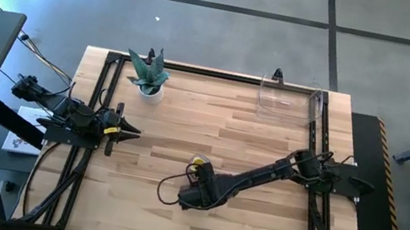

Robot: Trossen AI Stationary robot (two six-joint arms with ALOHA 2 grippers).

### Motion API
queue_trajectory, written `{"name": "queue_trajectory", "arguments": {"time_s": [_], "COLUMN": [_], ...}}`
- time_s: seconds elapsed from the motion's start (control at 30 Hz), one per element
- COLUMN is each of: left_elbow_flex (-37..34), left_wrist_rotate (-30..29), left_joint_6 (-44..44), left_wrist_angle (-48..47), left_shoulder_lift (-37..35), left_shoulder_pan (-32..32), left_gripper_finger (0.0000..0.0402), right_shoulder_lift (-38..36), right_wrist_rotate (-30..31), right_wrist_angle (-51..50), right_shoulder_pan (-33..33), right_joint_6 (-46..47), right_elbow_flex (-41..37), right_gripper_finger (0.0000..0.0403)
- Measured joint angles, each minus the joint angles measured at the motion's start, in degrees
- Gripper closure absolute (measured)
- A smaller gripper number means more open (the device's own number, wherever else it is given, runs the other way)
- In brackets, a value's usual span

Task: Nest measuring cups in basket
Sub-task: Put the nested measuring cups into the transparent bin

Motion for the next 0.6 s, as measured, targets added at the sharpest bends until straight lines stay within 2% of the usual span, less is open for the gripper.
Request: {"name": "queue_trajectory", "arguments": {"time_s": [0.6], "left_elbow_flex": [0.0], "left_wrist_rotate": [0.0], "left_joint_6": [-0.01], "left_wrist_angle": [-0.01], "left_shoulder_lift": [0.0], "left_shoulder_pan": [0.0], "left_gripper_finger": [0.0344], "right_shoulder_lift": [-0.04], "right_wrist_rotate": [7.17], "right_wrist_angle": [-0.39], "right_shoulder_pan": [0.72], "right_joint_6": [2.82], "right_elbow_flex": [0.02], "right_gripper_finger": [0.0279]}}
